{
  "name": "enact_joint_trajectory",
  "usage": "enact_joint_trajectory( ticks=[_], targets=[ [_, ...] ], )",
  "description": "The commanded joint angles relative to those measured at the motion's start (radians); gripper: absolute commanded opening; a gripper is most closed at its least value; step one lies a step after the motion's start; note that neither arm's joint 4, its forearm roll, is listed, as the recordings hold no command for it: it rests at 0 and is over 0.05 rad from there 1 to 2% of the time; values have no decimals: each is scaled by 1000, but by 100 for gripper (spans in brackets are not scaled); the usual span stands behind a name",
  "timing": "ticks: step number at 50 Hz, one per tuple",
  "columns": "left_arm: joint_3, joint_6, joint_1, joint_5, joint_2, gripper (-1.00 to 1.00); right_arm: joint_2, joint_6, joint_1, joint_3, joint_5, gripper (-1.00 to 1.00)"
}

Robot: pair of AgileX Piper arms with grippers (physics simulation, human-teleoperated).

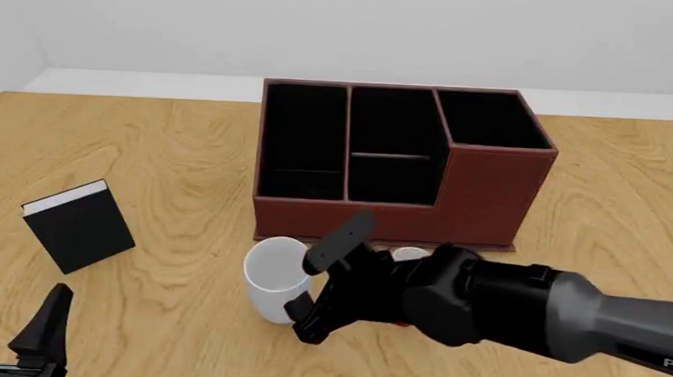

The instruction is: Pick up the white mug and place it to the right of the caddy.

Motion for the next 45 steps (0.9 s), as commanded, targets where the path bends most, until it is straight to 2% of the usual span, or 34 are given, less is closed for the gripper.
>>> enact_joint_trajectory(
  ticks=[1, 45],
  targets=[
    [0, 0, 0, 0, 0, 100, 33, 24, 6, 4, -18, 100],
    [0, 0, 0, 0, 0, 100, 139, 109, 26, 55, -109, 100]
  ],
)
